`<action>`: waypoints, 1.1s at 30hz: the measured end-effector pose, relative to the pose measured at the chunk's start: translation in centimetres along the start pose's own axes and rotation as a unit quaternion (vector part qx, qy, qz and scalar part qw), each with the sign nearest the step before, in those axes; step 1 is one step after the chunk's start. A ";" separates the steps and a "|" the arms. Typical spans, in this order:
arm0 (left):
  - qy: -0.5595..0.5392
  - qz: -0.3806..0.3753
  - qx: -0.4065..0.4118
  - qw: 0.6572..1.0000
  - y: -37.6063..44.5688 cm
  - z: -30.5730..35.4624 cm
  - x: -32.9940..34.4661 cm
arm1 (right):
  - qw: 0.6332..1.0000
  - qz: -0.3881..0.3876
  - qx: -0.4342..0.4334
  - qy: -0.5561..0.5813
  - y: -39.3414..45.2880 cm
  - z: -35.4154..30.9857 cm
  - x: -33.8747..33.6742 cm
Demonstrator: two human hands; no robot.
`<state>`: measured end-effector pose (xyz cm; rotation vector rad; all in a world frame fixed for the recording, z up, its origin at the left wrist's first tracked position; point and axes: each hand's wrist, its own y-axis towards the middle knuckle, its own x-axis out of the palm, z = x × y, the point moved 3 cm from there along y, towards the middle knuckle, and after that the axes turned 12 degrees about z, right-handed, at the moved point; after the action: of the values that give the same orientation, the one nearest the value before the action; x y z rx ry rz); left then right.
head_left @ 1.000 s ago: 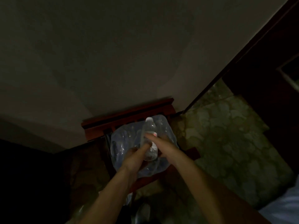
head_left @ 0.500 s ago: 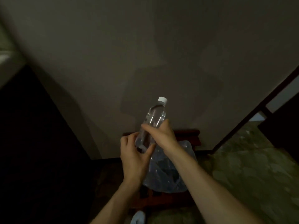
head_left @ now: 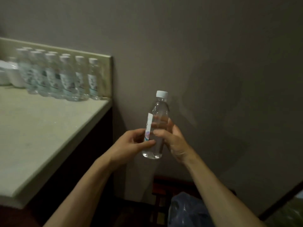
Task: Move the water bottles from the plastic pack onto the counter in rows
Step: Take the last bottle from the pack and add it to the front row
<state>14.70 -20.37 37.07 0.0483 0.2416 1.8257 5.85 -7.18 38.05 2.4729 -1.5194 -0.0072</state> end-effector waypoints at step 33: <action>0.303 0.284 0.046 0.909 12.6 -2.4 -29.8 | 0.919 0.145 -0.064 -0.361 16.5 5.2 30.7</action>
<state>10.25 -52.37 39.90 -0.4335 0.8209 2.3715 4.74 -42.34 40.08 2.2133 -2.0513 -1.0318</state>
